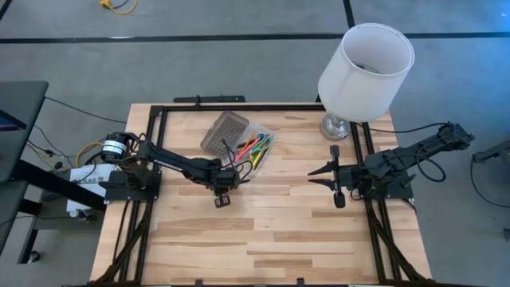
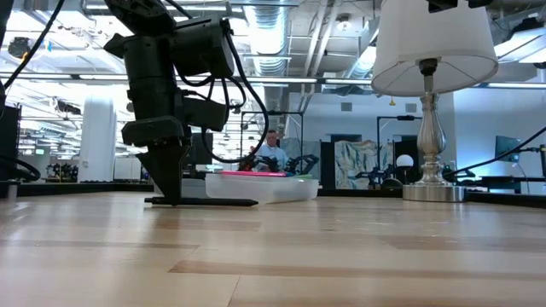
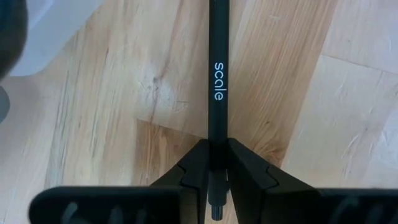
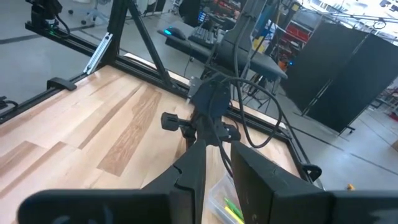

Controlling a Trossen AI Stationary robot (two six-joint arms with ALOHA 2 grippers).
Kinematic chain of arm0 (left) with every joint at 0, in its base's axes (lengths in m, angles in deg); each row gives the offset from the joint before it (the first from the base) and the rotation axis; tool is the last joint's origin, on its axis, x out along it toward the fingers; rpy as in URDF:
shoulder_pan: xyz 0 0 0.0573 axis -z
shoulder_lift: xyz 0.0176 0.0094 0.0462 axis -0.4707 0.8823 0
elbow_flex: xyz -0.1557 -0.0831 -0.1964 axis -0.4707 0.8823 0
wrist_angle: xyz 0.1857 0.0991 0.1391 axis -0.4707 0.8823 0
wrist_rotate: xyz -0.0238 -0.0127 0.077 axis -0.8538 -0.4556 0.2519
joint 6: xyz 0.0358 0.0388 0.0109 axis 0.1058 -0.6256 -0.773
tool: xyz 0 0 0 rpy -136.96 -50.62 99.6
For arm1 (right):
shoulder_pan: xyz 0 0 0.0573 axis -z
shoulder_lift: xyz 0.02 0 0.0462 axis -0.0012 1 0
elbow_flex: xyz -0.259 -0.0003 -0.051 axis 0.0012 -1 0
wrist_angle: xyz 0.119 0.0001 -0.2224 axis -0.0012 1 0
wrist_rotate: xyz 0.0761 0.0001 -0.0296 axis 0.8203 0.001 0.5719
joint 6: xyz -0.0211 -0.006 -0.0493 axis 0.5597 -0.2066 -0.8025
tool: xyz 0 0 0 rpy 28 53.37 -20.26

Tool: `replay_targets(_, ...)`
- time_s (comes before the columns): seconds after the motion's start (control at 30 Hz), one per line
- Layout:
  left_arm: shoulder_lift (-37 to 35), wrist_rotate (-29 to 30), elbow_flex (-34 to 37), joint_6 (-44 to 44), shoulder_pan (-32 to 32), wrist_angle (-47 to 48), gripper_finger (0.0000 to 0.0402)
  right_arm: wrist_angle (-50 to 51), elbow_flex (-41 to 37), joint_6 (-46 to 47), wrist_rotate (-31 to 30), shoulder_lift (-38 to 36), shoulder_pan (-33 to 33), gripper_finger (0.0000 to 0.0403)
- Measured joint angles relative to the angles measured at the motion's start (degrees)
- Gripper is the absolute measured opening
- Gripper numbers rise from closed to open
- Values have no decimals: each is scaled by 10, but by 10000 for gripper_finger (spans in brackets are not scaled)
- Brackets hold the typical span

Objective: Pick & place school supplies into a supply box
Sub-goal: Put the black pen into the supply box

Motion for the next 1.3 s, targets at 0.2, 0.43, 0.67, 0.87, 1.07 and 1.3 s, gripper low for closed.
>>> replay_targets(0.2, -1, 2, 0, 0, 0, 0, 43, 0, 0, 0, 0, 0, 0, 71)
replay_targets(0.43, -1, 4, 0, -5, 0, 0, 43, 1, 0, 0, 0, 0, 0, 71)
replay_targets(0.67, -1, 4, -4, -12, 7, -1, 43, 1, 0, -3, 0, 0, 0, 71)
replay_targets(0.87, -1, -9, -31, -42, 28, -6, 43, 1, 0, -5, 0, 0, 0, 71)
replay_targets(1.07, -2, 21, -72, -70, 36, -9, 43, 1, 0, -5, 0, 0, 0, 71)
replay_targets(1.3, -2, 133, -106, -80, -16, -45, 43, 1, 0, -5, 0, 0, 0, 71)
